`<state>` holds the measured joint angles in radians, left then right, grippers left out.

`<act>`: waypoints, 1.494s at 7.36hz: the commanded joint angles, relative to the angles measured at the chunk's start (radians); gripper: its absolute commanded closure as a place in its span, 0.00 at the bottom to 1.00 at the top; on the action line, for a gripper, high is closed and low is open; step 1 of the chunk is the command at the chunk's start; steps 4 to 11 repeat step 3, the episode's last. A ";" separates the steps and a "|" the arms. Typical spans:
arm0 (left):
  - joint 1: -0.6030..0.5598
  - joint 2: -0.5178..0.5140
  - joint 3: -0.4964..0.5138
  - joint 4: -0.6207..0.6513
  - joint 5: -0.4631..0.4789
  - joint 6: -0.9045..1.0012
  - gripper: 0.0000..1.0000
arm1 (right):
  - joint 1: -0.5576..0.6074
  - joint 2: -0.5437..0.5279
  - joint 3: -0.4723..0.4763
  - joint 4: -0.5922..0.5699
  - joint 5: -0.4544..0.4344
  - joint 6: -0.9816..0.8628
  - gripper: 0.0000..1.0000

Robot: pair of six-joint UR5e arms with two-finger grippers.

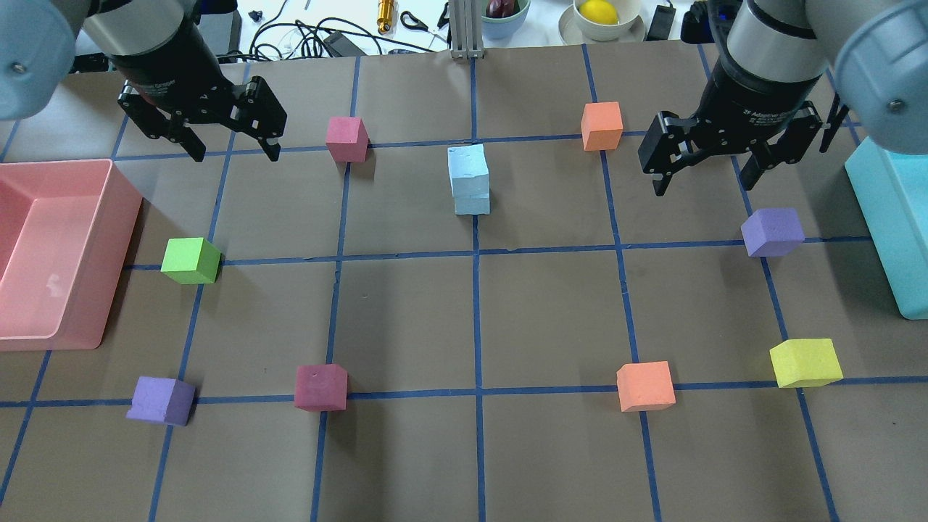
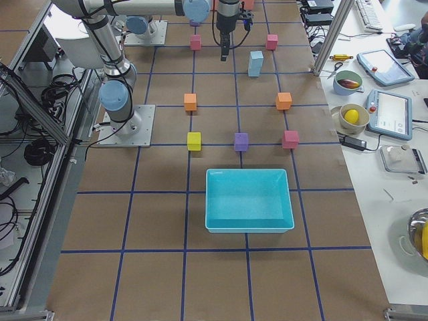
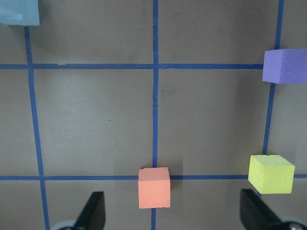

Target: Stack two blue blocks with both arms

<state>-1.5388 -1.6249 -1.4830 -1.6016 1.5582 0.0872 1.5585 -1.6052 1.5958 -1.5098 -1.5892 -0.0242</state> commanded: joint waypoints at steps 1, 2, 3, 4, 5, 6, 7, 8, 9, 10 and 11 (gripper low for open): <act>0.002 0.005 -0.005 0.037 -0.001 -0.003 0.03 | 0.000 0.002 0.000 -0.001 0.000 0.000 0.00; 0.003 0.005 -0.005 0.045 0.000 -0.003 0.00 | 0.000 0.001 0.000 -0.001 0.000 0.000 0.00; 0.002 0.007 -0.005 0.045 -0.004 -0.004 0.00 | -0.002 -0.001 0.000 -0.001 0.000 0.000 0.00; 0.002 0.007 -0.005 0.045 -0.004 -0.004 0.00 | -0.002 -0.001 0.000 -0.001 0.000 0.000 0.00; 0.002 0.007 -0.005 0.045 -0.004 -0.004 0.00 | -0.002 -0.001 0.000 -0.001 0.000 0.000 0.00; 0.002 0.007 -0.005 0.045 -0.004 -0.004 0.00 | -0.002 -0.001 0.000 -0.001 0.000 0.000 0.00; 0.002 0.007 -0.005 0.045 -0.004 -0.004 0.00 | -0.002 -0.001 0.000 -0.001 0.000 0.000 0.00; 0.002 0.007 -0.005 0.045 -0.004 -0.004 0.00 | -0.002 -0.001 0.000 -0.001 0.000 0.000 0.00; 0.002 0.007 -0.005 0.045 -0.004 -0.004 0.00 | -0.002 -0.001 0.000 -0.001 0.000 0.000 0.00; 0.002 0.007 -0.005 0.045 -0.004 -0.004 0.00 | -0.002 -0.001 0.000 -0.001 0.000 0.000 0.00; 0.002 0.007 -0.005 0.045 -0.004 -0.004 0.00 | -0.002 -0.001 0.000 -0.001 0.000 0.000 0.00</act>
